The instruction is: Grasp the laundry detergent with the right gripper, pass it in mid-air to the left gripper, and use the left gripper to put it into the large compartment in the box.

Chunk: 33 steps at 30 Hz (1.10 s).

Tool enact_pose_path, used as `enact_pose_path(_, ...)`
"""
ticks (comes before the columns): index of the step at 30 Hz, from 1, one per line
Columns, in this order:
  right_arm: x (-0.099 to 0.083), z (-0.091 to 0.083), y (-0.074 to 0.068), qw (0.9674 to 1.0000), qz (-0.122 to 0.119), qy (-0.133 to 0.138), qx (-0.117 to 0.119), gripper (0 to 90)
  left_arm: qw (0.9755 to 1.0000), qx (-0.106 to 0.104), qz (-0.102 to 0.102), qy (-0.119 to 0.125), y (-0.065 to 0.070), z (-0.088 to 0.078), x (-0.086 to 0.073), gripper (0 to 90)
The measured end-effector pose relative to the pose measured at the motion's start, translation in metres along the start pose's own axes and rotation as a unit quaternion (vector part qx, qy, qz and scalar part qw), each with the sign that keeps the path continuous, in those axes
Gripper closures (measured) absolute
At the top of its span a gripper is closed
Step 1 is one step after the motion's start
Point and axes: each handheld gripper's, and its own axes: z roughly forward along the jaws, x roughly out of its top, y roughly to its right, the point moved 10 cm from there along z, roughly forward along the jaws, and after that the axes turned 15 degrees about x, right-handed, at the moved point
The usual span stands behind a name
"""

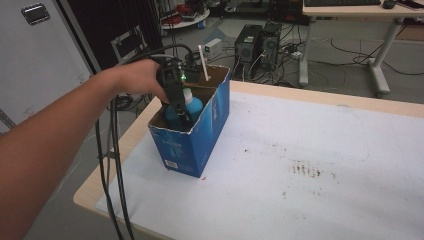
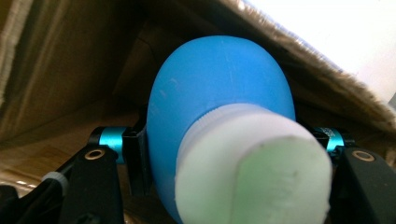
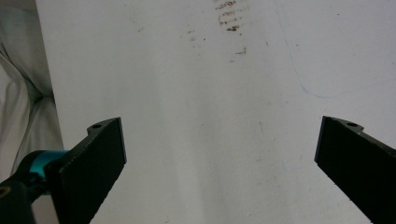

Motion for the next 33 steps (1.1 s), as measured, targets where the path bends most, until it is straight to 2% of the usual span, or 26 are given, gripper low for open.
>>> enact_pose_path(12, 0.002, 0.001, -0.002, 1.0000, -0.001, -0.001, 0.000, 1.3, 1.0000, 0.005, -0.002, 0.006, -0.001, 0.001, 0.001, 37.5)
enact_pose_path(14, 0.003, 0.001, -0.003, 1.0000, -0.002, -0.001, 0.002, 1.3, 0.9997, 0.010, -0.015, 0.015, -0.003, -0.002, 0.003, 34.8)
enact_pose_path(17, 0.004, 0.002, -0.004, 1.0000, -0.003, -0.001, 0.000, 1.3, 0.9995, 0.016, -0.020, 0.018, -0.006, -0.006, 0.001, 31.5)
enact_pose_path(19, 0.004, 0.002, -0.005, 1.0000, -0.003, -0.001, 0.001, 1.3, 0.9991, 0.019, -0.025, 0.029, -0.008, -0.012, 0.002, 29.4)
enact_pose_path(23, 0.004, 0.002, -0.005, 1.0000, -0.004, -0.002, 0.000, 1.3, 0.9972, 0.026, -0.042, 0.055, -0.013, -0.028, 0.005, 28.1)
enact_pose_path(24, 0.004, 0.001, -0.006, 1.0000, -0.004, -0.001, -0.002, 1.3, 0.9967, 0.026, -0.048, 0.060, -0.014, -0.031, 0.006, 24.7)
enact_pose_path(26, 0.005, 0.001, -0.006, 1.0000, -0.004, 0.000, -0.003, 1.3, 0.9963, 0.025, -0.049, 0.066, -0.014, -0.035, 0.006, 24.2)
enact_pose_path(27, 0.005, 0.001, -0.006, 1.0000, -0.006, 0.001, -0.003, 1.3, 0.9949, 0.029, -0.057, 0.078, -0.015, -0.044, 0.008, 24.2)
enact_pose_path(30, 0.005, -0.001, -0.009, 1.0000, -0.007, 0.003, -0.005, 1.3, 0.9928, 0.037, -0.065, 0.094, -0.019, -0.061, 0.011, 24.1)
enact_pose_path(31, 0.005, -0.002, -0.009, 0.9999, -0.008, 0.002, -0.006, 1.4, 0.9913, 0.041, -0.071, 0.103, -0.020, -0.067, 0.013, 24.0)
enact_pose_path(33, 0.006, -0.003, -0.010, 0.9999, -0.009, 0.006, -0.007, 1.3, 0.9880, 0.042, -0.083, 0.123, -0.021, -0.080, 0.019, 17.9)
